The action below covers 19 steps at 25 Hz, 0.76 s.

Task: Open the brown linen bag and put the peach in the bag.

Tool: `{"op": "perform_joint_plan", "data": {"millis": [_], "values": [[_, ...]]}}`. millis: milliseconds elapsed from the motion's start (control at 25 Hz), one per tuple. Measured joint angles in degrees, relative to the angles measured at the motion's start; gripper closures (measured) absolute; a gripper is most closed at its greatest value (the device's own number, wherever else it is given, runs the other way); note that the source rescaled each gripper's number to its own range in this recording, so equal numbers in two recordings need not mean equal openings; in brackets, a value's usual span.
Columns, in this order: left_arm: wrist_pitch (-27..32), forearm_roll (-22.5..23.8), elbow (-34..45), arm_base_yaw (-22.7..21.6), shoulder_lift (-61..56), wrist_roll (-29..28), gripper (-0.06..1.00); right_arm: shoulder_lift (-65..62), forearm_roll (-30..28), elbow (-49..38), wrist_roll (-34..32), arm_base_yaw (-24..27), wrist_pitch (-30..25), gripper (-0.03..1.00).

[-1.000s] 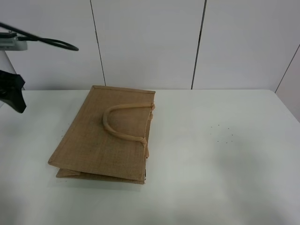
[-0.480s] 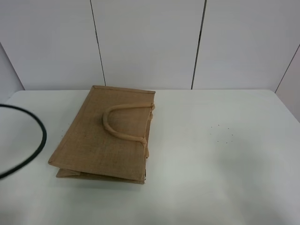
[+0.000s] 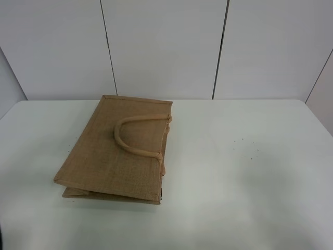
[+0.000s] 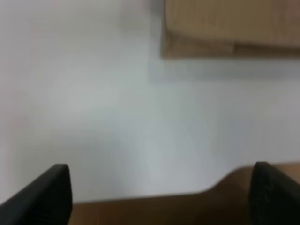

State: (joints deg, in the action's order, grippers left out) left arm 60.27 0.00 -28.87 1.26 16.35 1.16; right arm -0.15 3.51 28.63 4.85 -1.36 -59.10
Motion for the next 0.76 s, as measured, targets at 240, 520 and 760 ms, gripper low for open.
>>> {"op": "perform_joint_plan", "data": {"millis": [240, 520, 760], "values": [[0.0, 0.0, 0.0, 0.0, -11.3, 0.1, -0.06, 0.0, 0.0, 0.0, 0.0, 0.0, 0.0, -0.03], [0.1, -0.3, 0.1, 0.0, -16.5, 0.2, -0.06, 0.0, 0.0, 0.0, 0.0, 0.0, 0.0, -0.03], [0.1, -0.4, 0.2, 0.0, -16.5, 0.3, -0.06, 0.0, 0.0, 0.0, 0.0, 0.0, 0.0, -0.03]]}}
